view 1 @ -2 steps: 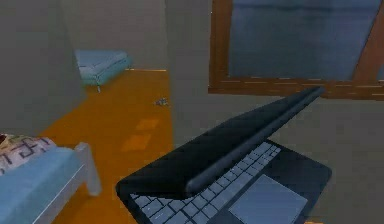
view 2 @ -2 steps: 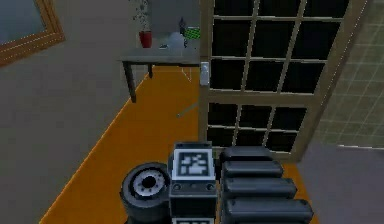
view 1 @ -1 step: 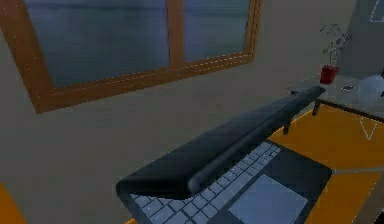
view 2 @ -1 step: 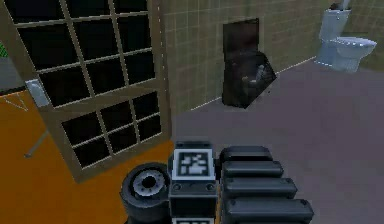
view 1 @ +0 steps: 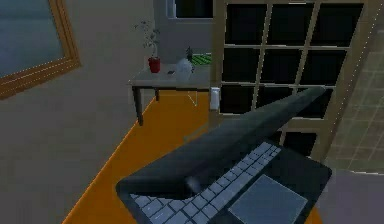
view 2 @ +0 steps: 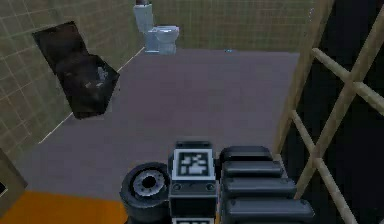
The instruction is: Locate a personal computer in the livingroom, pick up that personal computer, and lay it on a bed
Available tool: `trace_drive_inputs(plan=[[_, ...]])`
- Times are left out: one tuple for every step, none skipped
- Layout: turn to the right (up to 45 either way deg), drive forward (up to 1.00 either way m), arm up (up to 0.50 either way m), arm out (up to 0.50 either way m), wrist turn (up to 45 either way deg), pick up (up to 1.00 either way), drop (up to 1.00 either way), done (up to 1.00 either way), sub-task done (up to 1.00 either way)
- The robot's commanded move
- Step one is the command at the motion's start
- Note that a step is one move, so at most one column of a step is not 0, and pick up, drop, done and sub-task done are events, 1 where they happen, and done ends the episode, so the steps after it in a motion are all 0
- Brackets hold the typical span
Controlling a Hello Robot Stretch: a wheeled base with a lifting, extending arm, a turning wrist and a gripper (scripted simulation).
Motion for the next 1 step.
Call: trace_drive_inputs(plan=[[0.0, 0.05, 0.0, 0.0, 0.0, 0.0, 0.0, 0.0, 0.0]])
